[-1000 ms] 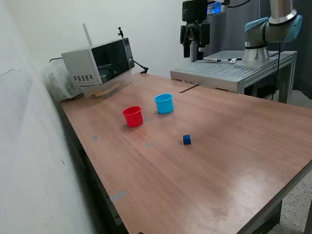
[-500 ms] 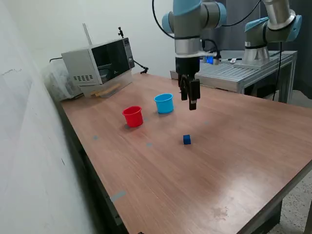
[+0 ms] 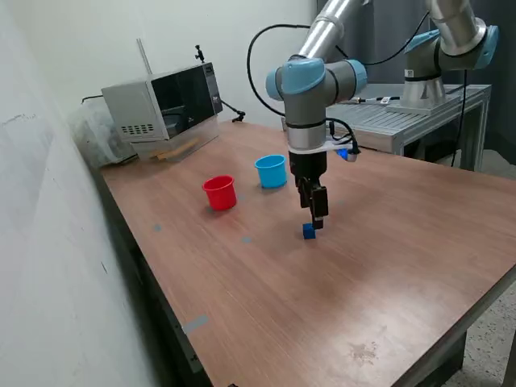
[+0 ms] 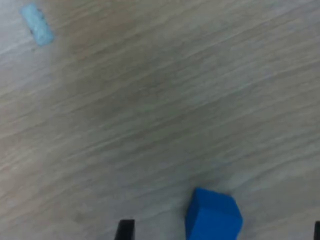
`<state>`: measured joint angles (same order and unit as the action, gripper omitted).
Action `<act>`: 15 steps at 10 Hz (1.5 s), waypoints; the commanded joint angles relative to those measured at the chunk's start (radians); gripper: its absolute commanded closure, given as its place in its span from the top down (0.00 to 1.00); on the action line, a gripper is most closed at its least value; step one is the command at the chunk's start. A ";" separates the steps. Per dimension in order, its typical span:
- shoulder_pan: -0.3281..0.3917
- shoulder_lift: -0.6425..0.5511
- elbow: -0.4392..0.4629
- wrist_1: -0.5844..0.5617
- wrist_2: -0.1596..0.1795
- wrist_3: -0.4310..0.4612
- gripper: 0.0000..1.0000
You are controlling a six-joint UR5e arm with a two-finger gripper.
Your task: Place red objects in the red bin, and blue objects in the blue bin.
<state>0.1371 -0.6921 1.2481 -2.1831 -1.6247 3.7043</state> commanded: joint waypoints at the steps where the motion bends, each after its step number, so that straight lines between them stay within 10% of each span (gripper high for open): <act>1: -0.002 0.023 -0.002 -0.009 0.000 0.000 1.00; 2: -0.002 0.023 -0.004 -0.009 0.002 0.000 1.00; 3: -0.002 0.023 -0.004 -0.010 0.002 -0.001 0.00; 10: -0.010 0.016 -0.016 0.003 0.005 -0.150 0.00; 15: -0.048 -0.277 0.138 0.042 0.005 -0.251 0.00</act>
<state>0.1135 -0.8756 1.3289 -2.1579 -1.6199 3.4802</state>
